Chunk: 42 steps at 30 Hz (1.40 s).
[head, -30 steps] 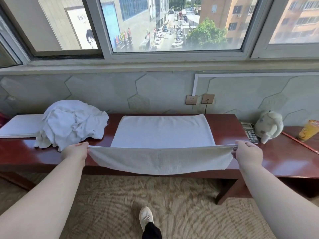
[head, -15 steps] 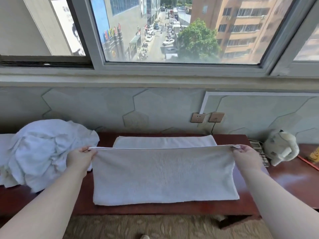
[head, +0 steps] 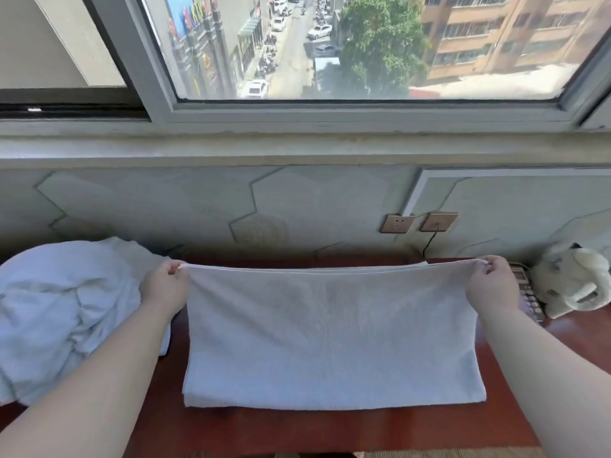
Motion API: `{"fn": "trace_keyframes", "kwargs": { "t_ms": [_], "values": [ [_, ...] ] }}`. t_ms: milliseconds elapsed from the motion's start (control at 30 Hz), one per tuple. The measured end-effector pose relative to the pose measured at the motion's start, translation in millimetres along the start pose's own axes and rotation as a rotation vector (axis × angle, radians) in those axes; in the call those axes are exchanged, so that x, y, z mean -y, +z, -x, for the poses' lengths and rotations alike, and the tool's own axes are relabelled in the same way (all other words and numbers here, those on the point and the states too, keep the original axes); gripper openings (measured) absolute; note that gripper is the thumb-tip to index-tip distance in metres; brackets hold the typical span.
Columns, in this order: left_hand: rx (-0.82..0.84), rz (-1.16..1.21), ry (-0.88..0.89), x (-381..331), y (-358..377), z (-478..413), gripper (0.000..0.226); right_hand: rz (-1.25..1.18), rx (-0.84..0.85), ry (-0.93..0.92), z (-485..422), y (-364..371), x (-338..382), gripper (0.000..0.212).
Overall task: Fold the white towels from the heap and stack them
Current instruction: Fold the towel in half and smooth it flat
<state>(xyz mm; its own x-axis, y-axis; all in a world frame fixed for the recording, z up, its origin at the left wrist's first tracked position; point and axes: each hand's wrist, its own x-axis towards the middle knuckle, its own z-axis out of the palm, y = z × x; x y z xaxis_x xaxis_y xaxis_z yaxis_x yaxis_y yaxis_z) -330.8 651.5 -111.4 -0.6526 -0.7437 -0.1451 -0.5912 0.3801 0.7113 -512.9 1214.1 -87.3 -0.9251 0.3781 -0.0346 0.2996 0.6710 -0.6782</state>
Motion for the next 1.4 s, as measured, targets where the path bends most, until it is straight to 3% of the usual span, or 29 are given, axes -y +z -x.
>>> {"fn": "trace_keyframes", "kwargs": {
  "t_ms": [133, 333, 433, 600, 733, 900, 1067, 1167, 1400],
  "values": [
    [0.104, -0.072, -0.100, -0.8, 30.2, -11.9, 0.022, 0.056, 0.148, 0.054, -24.5, 28.0, -11.8, 0.030],
    [0.005, -0.096, -0.124, -7.2, 54.1, -35.5, 0.027, 0.064, 0.135, 0.055, -61.4, 62.6, -3.6, 0.037],
    [0.006, -0.135, -0.124, -6.6, 72.1, -55.9, 0.032, 0.095, 0.209, 0.049, -84.6, 88.3, -7.6, 0.038],
    [0.330, -0.225, -0.324, 18.0, 106.7, -76.0, 0.031, 0.298, 0.506, 0.163, -101.7, 127.2, -43.4, 0.036],
    [0.325, -0.293, -0.296, 21.8, 115.4, -77.3, 0.035, 0.349, 0.466, 0.201, -100.3, 133.1, -55.9, 0.030],
    [0.097, -0.184, -0.219, 18.5, 114.0, -91.6, 0.043, 0.298, 0.326, 0.190, -108.1, 136.4, -50.2, 0.026],
    [0.190, -0.215, -0.248, 29.8, 132.0, -102.9, 0.041, 0.305, 0.360, 0.228, -117.4, 147.7, -56.3, 0.025],
    [0.103, -0.185, -0.269, 34.7, 136.7, -109.4, 0.041, 0.223, 0.240, 0.214, -119.6, 153.1, -57.1, 0.027],
    [0.008, -0.149, -0.266, 35.5, 149.0, -115.4, 0.038, 0.231, 0.223, 0.207, -128.1, 163.3, -52.4, 0.030]
  ]
}}
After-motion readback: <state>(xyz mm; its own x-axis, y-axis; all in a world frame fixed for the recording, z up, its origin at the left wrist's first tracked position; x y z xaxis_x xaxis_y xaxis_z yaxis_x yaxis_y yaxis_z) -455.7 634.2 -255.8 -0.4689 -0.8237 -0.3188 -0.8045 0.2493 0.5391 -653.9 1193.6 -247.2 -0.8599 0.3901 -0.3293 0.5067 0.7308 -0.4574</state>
